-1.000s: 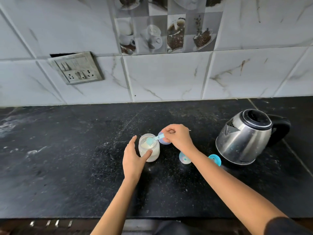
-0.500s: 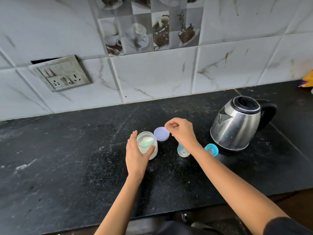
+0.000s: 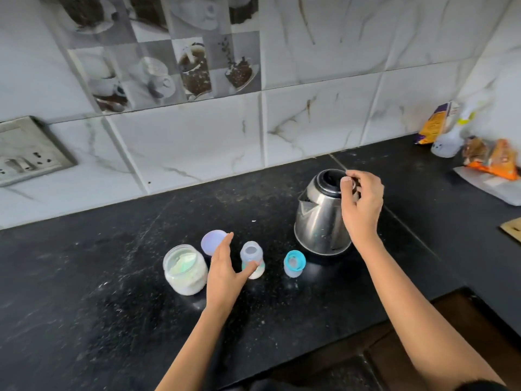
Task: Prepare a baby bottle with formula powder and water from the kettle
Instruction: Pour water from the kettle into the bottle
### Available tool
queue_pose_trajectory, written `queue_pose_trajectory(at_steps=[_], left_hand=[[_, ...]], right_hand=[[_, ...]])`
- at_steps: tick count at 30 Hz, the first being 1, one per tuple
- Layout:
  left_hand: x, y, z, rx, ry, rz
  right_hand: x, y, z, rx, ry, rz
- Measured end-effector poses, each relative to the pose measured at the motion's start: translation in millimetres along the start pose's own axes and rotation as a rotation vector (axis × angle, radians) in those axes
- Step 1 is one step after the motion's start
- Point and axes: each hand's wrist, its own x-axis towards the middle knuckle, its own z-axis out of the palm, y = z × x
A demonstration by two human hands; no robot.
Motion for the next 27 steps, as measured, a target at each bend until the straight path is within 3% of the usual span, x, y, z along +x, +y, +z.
queue_pose_trajectory(at_steps=[4, 12, 18, 27], left_hand=[[6, -5, 18, -0.014, -0.008, -0.054], [10, -5, 38, -0.090, 0.029, -0.116], [0, -8, 48, -0.120, 0.099, -0.151], [-4, -3, 56, -0.116, 0.149, -0.166]], right_hand=[[39, 43, -6, -0.107, -0.033, -0.017], [74, 100, 2, 0.152, -0.371, 0.252], [78, 117, 9, 0.303, -0.326, 0.248], [93, 83, 23, 0.228, -0.348, 0.052]])
